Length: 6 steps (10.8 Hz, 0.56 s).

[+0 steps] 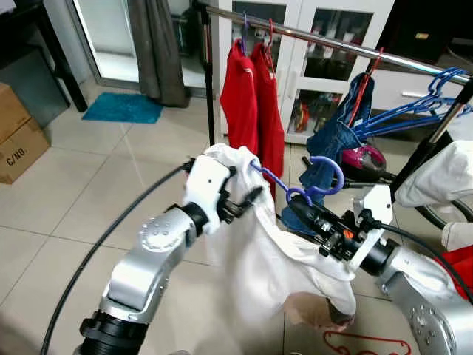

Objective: Hang hanger

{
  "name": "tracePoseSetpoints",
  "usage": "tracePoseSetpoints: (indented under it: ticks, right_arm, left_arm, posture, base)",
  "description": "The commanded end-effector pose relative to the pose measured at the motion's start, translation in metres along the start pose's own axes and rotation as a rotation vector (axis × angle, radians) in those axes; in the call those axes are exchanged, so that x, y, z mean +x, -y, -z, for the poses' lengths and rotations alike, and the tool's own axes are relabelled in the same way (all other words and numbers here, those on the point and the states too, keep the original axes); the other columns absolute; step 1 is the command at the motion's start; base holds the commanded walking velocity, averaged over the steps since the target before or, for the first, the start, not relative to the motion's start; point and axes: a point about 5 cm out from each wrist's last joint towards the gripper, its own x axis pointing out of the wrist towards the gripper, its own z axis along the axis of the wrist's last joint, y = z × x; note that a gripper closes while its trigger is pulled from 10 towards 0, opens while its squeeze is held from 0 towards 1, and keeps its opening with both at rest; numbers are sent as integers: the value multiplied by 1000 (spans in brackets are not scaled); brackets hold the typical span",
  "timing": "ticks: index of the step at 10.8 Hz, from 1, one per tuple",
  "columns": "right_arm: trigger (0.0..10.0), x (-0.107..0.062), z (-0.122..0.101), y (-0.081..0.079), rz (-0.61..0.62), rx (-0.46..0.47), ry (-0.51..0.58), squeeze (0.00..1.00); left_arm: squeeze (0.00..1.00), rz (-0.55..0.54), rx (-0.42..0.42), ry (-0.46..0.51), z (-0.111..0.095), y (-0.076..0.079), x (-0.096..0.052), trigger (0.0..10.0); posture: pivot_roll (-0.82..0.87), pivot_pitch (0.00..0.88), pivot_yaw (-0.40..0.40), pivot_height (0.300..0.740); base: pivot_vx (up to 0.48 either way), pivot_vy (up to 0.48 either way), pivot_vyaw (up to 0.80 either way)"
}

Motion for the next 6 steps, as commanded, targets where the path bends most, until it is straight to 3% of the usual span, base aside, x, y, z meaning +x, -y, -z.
tracePoseSetpoints:
  ticks: [1, 2, 5, 6]
  right_arm:
    - [10000, 3, -6, -1, -22, -31, 24, 0]
    - [10000, 5, -8, -2, -46, -31, 34, 0]
    - [10000, 6, -10, -4, -78, -35, 43, 0]
    - [10000, 6, -10, -4, -78, -37, 43, 0]
  left_arm:
    - [875, 17, 12, 13, -3, 4, 0, 10000]
    - [0, -54, 13, -8, 1, -3, 3, 10000]
    - [0, -149, 13, -9, 0, -13, 16, 10000]
    - [0, -150, 7, -4, -1, -13, 17, 3137]
  posture:
    - [4, 46, -21, 740]
    - [2, 48, -29, 740]
    - [-6, 45, -30, 740]
    - [-8, 44, -29, 740]
  base:
    - [0, 0, 0]
    - [0, 0, 0]
    - [0, 0, 0]
    - [0, 0, 0]
